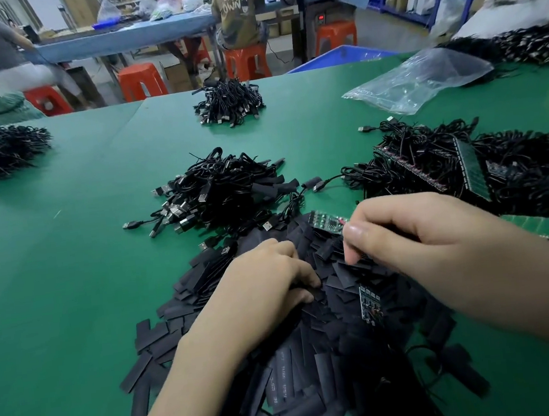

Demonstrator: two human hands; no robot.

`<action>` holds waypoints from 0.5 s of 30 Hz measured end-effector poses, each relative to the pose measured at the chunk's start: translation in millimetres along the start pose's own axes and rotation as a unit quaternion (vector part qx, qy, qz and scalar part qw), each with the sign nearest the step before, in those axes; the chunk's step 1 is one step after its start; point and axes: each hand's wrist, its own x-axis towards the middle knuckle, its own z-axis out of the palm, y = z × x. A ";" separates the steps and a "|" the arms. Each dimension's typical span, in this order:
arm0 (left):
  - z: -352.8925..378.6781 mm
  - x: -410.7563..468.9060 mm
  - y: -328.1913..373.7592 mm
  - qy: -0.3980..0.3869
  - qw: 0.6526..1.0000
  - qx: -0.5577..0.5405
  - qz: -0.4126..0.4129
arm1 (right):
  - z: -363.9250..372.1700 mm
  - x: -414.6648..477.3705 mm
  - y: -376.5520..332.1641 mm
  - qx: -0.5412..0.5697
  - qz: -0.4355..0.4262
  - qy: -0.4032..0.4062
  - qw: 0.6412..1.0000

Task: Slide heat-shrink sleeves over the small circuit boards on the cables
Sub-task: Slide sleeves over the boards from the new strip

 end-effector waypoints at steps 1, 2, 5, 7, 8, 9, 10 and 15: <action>0.7 -0.2 -1.4 0.006 1.000 -0.008 0.005 | 0.9 0.5 -0.8 -0.006 0.006 -0.002 1.000; 1.5 -0.8 -3.7 0.013 1.000 -0.020 0.011 | 1.5 0.6 -0.7 -0.017 0.013 -0.003 1.000; 1.0 -2.9 -10.5 0.032 0.997 -0.069 0.028 | 2.4 1.4 0.3 -0.041 0.021 -0.001 0.999; -3.0 -4.1 -12.1 0.058 0.992 -0.112 0.029 | 2.5 2.2 0.1 -0.059 0.021 -0.002 0.998; -6.7 -5.9 -12.1 0.079 0.985 -0.151 0.025 | 2.3 2.5 0.1 -0.064 0.021 -0.001 0.998; -11.0 -8.2 -11.3 0.099 0.974 -0.202 0.019 | 2.0 2.6 0.3 -0.065 0.020 0.004 0.998; -15.9 -10.5 -10.8 0.106 0.960 -0.259 0.016 | 1.4 2.6 0.0 -0.065 0.019 0.008 0.998; -42.6 -27.0 -3.1 0.061 0.896 -0.436 0.063 | 1.9 2.4 0.6 -0.066 0.015 0.040 0.997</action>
